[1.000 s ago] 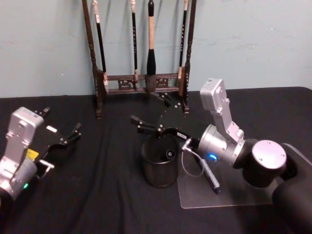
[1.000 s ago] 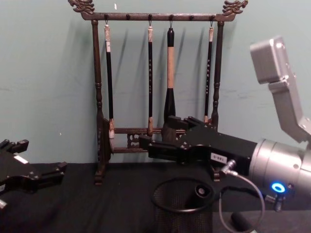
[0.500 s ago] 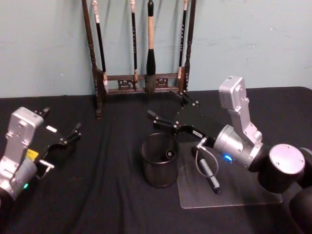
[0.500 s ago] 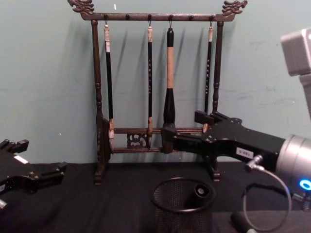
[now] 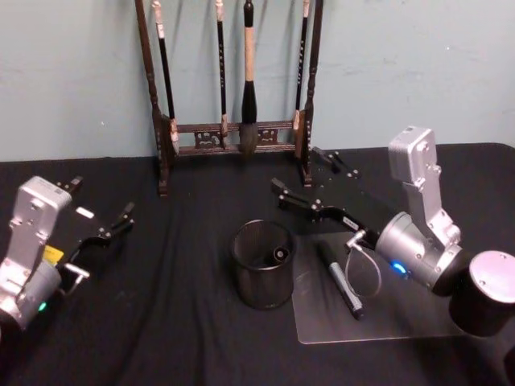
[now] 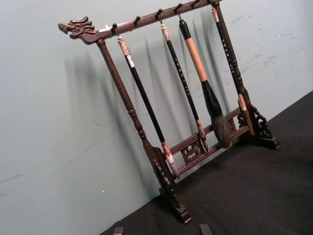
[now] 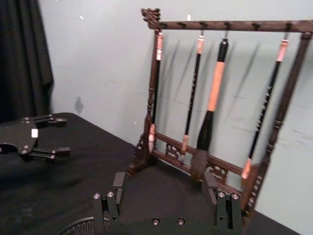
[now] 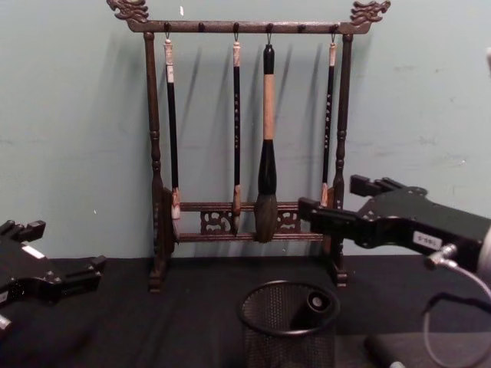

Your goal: Pick up the water-based marker from the table and place it into the pen holder.

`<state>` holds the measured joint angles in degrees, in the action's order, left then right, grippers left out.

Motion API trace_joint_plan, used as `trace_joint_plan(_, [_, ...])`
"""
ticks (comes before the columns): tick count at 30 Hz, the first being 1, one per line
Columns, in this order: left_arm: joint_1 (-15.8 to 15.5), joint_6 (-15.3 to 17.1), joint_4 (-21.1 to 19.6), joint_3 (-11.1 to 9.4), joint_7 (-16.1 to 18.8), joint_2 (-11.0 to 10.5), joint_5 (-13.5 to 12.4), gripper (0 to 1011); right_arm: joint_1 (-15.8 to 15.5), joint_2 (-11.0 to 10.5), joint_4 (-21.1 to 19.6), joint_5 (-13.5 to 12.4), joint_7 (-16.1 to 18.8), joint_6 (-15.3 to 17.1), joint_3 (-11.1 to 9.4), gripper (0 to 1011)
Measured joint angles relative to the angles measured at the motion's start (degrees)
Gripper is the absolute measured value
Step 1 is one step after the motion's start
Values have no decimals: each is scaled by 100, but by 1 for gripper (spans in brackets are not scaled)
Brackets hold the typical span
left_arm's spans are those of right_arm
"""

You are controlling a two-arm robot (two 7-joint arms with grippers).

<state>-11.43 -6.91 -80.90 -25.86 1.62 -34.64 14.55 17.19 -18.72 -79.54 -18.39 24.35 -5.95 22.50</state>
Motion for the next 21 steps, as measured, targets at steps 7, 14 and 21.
trace_joint_plan(7, [0,0,0,0,0,0,0,1009,-282,-107,-381,125,-261,292,-145,1002])
trace_joint_plan(14, [0,0,0,0,0,0,0,1009,-653,-231,-783,222,-472,526,-340,1002])
trace_joint_plan(21, [0,0,0,0,0,0,0,1009,-1009,-315,-1108,318,-630,672,-526,1003])
